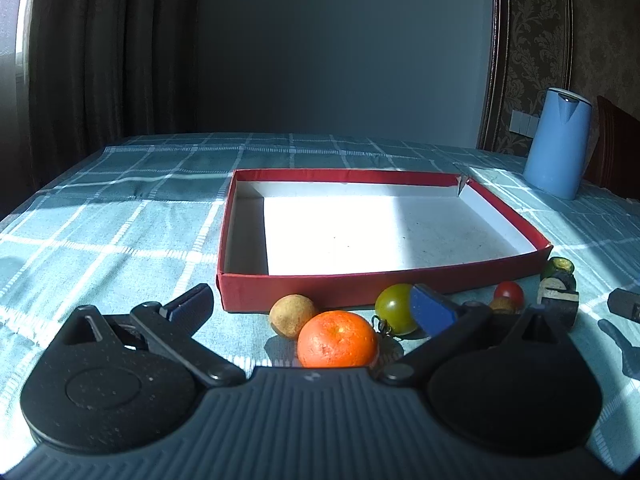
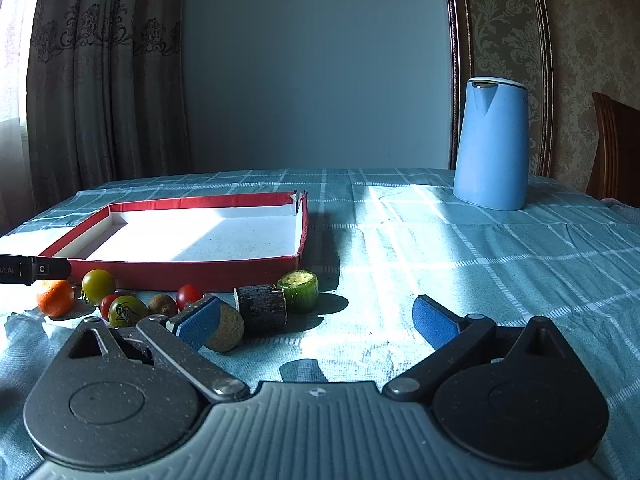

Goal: Organize fruits
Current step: 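Grasp the orange with the left gripper while the right gripper grasps a black cylinder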

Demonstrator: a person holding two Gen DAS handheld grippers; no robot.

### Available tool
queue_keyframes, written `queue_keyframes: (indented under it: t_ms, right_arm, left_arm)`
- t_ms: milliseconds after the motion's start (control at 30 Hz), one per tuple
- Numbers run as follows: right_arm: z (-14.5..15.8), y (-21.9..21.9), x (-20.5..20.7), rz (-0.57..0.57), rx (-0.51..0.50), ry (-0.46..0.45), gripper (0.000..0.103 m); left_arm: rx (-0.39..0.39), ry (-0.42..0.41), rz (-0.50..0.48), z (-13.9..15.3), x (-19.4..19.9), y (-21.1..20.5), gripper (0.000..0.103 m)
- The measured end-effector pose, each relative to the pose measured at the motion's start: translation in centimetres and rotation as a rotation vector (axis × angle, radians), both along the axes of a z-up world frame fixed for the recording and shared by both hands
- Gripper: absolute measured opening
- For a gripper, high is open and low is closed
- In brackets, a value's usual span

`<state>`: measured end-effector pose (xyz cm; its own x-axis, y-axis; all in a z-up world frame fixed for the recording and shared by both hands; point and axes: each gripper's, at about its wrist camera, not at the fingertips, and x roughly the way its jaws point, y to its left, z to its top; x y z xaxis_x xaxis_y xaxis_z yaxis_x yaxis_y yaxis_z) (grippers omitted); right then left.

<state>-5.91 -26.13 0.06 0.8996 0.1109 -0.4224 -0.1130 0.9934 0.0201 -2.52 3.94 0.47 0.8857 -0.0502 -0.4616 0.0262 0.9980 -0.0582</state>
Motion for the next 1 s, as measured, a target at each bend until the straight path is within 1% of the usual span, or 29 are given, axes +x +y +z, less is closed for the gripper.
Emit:
queue_keyframes:
  t_ms: [67, 133, 233, 267, 300, 367, 433, 567, 600, 633, 733, 800, 867, 1000]
  right_arm:
    - [-0.1, -0.2, -0.3, 0.013, -0.002, 0.005, 0.103]
    - [-0.3, 0.4, -0.5, 0.027, -0.032, 0.001, 0.103]
    - [-0.5, 1.7, -0.6, 0.077, -0.076, -0.012, 0.103]
    - [-0.5, 2.3, -0.6, 0.100, -0.099, -0.017, 0.101]
    - [-0.6, 3.0, -0.5, 0.120, -0.127, -0.027, 0.098]
    - [-0.5, 3.8, 0.0, 0.163, -0.147, -0.022, 0.081]
    - [-0.5, 4.4, 1.1, 0.186, -0.142, 0.017, 0.075]
    - [-0.8, 4.6, 2.1, 0.227, -0.086, 0.087, 0.064]
    - [-0.9, 4.7, 2.2, 0.235, -0.088, 0.097, 0.063]
    - [-1.1, 4.9, 2.3, 0.242, -0.097, 0.108, 0.059]
    - [-1.5, 5.3, 2.6, 0.262, -0.104, 0.130, 0.057]
    - [-1.4, 5.5, 3.0, 0.269, -0.106, 0.133, 0.052]
    - [-1.5, 5.6, 3.7, 0.277, -0.107, 0.151, 0.044]
    - [-1.6, 5.8, 4.3, 0.285, -0.100, 0.158, 0.043]
  left_arm:
    - [0.003, 0.002, -0.001, 0.0, 0.1, -0.1, 0.103]
    - [0.001, 0.003, 0.005, 0.0, 0.1, 0.0, 0.103]
    - [-0.012, 0.013, 0.008, -0.1, 0.1, 0.2, 0.103]
    - [-0.016, 0.014, 0.011, -0.1, 0.1, 0.2, 0.103]
    - [-0.022, 0.014, 0.013, -0.1, 0.2, 0.3, 0.103]
    - [-0.033, 0.016, 0.013, -0.1, 0.2, 0.5, 0.103]
    - [-0.037, 0.017, 0.014, -0.1, 0.2, 0.6, 0.103]
    - [-0.036, 0.017, 0.015, -0.1, 0.2, 0.6, 0.103]
    - [-0.035, 0.017, 0.015, -0.1, 0.2, 0.5, 0.103]
    - [-0.033, 0.017, 0.017, -0.1, 0.2, 0.5, 0.103]
    - [-0.034, 0.013, 0.021, -0.1, 0.1, 0.5, 0.103]
    - [-0.038, 0.013, 0.027, -0.1, 0.1, 0.6, 0.103]
    - [-0.044, 0.015, 0.030, -0.1, 0.2, 0.7, 0.103]
    - [-0.048, 0.017, 0.036, -0.1, 0.2, 0.8, 0.103]
